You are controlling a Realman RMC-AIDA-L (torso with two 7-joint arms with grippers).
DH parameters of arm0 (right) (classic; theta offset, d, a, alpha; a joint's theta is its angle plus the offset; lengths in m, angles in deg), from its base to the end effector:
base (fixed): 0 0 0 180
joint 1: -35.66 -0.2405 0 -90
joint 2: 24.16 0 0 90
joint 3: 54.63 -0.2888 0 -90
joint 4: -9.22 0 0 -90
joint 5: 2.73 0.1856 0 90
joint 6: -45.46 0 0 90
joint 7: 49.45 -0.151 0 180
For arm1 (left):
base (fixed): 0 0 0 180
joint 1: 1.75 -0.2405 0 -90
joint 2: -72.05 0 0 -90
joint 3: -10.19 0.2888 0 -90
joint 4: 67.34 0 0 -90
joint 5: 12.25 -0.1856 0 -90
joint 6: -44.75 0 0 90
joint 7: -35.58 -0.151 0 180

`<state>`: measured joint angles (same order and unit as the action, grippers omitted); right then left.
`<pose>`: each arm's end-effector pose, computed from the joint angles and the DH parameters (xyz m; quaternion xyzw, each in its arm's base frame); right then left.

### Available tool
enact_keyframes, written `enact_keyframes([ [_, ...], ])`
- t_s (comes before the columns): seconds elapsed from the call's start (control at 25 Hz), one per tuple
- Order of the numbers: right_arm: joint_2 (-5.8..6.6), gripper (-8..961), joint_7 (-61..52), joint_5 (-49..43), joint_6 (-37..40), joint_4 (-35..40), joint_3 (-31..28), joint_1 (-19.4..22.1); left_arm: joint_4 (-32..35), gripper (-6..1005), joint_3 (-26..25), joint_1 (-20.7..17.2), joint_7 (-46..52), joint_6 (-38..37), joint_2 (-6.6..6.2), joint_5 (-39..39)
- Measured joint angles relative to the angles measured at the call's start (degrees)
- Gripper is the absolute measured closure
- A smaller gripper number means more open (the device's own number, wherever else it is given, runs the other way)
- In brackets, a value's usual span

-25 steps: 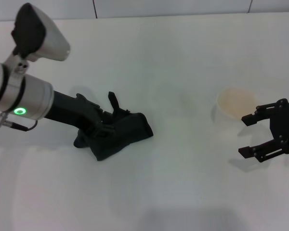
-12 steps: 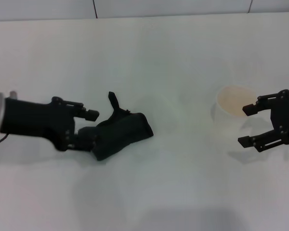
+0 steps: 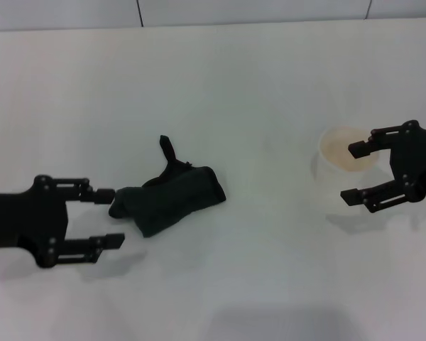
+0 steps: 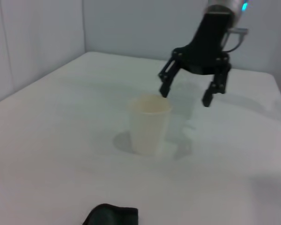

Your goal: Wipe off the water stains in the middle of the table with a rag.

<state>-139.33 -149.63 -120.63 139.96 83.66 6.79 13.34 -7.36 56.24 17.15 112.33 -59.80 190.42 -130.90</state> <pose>0.2459 0.3107 0.0275 -0.9847 0.1226 0.0529 0.1120 -0.2894 0.2638 0.0148 -0.9807 -0.1009 -0.1467 0.0807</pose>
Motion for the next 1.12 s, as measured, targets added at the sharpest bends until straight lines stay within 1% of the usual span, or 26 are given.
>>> enact_keyframes([
  [0.16,-0.02,109,1.1,0.8,-1.0,-1.3,0.2,0.0,-1.1,340,-2.5,-1.3,-2.6,-0.9,-0.30,-0.3],
  [0.24,-0.03,109,1.2,0.9,-1.1,-1.5,0.3,0.0,-1.8,340,-3.4,-1.9,-3.3,-1.0,-0.69,-0.3],
  [0.4,-0.04,109,1.5,1.0,-1.4,-1.5,0.3,0.2,-2.4,340,-3.7,-3.0,-3.7,-1.4,-1.49,0.0],
  [0.56,-0.05,109,1.7,1.2,-1.7,-1.9,0.3,0.4,-2.5,340,-4.7,-3.7,-3.7,-1.7,-1.70,-0.2],
  [1.12,-0.13,109,2.5,1.6,-3.0,-3.1,0.3,0.5,-3.0,340,-6.0,-4.7,-3.7,-2.8,-3.53,-0.5],
])
